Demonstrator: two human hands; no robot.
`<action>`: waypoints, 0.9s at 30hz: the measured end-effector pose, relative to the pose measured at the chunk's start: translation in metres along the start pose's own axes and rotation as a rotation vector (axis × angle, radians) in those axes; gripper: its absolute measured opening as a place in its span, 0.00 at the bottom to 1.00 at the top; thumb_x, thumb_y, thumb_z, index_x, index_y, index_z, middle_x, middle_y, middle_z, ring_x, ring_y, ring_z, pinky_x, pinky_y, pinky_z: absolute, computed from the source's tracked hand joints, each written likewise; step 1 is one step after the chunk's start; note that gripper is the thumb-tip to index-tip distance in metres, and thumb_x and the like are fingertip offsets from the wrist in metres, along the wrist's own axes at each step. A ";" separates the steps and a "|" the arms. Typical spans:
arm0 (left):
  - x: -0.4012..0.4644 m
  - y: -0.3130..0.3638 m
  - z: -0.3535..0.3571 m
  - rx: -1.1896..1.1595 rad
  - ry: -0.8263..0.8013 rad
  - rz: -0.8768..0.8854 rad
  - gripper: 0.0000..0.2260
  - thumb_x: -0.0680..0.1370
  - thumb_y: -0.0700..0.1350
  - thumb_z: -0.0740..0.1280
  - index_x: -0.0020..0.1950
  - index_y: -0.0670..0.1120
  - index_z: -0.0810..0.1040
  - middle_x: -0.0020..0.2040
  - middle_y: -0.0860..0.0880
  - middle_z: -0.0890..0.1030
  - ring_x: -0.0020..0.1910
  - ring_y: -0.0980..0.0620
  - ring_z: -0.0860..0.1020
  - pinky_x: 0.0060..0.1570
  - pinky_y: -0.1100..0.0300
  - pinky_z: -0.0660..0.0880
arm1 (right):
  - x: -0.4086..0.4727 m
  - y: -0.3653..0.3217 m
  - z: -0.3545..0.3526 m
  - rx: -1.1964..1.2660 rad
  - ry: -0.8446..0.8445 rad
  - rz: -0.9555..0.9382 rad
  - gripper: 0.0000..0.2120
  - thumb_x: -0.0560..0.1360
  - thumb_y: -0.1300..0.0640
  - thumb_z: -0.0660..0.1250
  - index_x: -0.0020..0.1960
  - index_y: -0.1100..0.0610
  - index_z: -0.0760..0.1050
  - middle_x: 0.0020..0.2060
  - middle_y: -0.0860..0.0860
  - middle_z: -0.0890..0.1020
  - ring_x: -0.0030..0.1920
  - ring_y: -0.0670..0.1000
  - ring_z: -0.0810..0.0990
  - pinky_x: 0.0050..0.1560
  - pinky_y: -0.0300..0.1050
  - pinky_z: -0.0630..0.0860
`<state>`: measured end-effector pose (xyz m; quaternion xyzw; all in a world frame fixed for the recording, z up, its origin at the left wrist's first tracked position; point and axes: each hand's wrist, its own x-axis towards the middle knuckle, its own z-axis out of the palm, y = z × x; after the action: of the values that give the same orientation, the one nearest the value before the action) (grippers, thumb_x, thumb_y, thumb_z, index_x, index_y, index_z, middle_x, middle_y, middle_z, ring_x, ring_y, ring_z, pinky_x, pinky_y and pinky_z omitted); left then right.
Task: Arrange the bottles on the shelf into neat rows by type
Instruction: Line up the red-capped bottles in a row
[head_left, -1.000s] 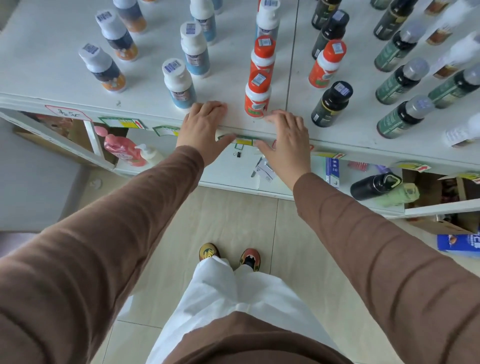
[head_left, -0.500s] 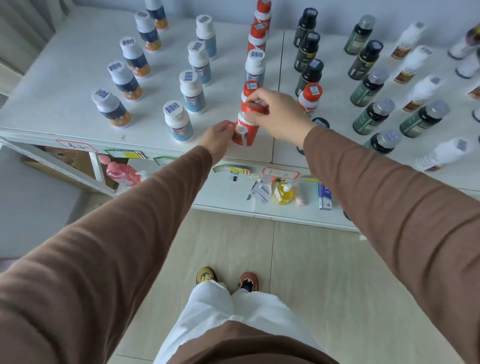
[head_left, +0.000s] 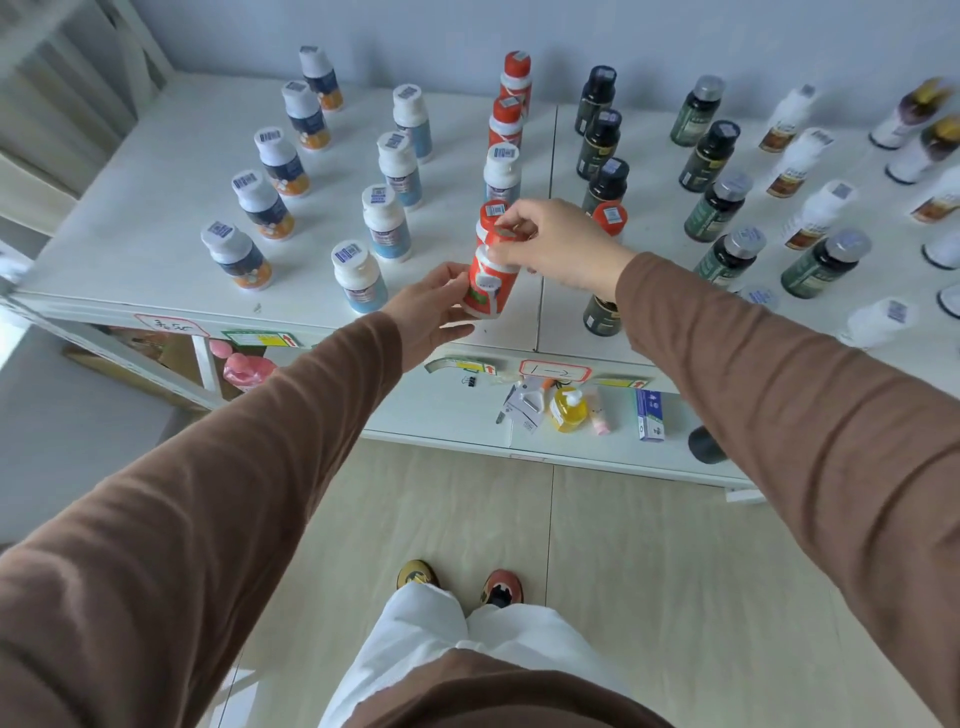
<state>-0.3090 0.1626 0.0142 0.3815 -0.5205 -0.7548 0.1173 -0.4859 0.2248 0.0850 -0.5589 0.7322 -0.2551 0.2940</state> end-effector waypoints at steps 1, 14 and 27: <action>0.001 0.000 0.001 0.073 0.021 0.027 0.06 0.82 0.45 0.59 0.57 0.49 0.72 0.50 0.48 0.79 0.49 0.51 0.77 0.55 0.56 0.72 | -0.001 0.000 0.002 -0.067 -0.001 -0.037 0.18 0.73 0.48 0.71 0.60 0.53 0.77 0.53 0.50 0.82 0.51 0.50 0.79 0.54 0.45 0.76; 0.007 0.032 -0.012 1.278 0.341 0.218 0.17 0.77 0.45 0.64 0.66 0.50 0.72 0.64 0.48 0.76 0.60 0.45 0.75 0.60 0.55 0.71 | 0.015 0.015 0.025 -0.364 -0.084 -0.140 0.24 0.71 0.45 0.71 0.63 0.54 0.72 0.60 0.51 0.77 0.57 0.54 0.77 0.53 0.44 0.70; 0.063 0.096 -0.022 1.416 0.199 0.142 0.16 0.79 0.42 0.60 0.67 0.47 0.70 0.66 0.46 0.75 0.64 0.44 0.74 0.64 0.53 0.71 | 0.077 0.020 -0.003 -0.488 -0.122 -0.162 0.21 0.76 0.59 0.68 0.67 0.48 0.72 0.65 0.52 0.74 0.64 0.56 0.74 0.64 0.52 0.72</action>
<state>-0.3580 0.0697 0.0660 0.3983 -0.8955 -0.1883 -0.0628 -0.5167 0.1555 0.0617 -0.6843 0.7060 -0.0598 0.1727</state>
